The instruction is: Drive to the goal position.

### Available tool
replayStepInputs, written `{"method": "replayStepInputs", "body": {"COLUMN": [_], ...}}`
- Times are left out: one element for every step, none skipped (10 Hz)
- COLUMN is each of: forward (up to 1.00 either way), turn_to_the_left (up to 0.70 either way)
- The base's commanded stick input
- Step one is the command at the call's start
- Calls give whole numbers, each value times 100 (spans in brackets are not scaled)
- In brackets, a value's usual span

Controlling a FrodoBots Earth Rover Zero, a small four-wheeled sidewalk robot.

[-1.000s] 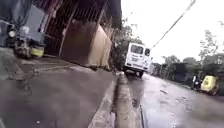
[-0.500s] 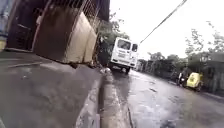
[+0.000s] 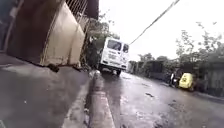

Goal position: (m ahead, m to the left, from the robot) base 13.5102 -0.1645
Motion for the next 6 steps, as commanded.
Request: {"method": "replayStepInputs", "body": {"forward": [100, 100, 100, 100, 100, 100], "turn_to_the_left": [-12, -18, -27, -11, 0, 0]}}
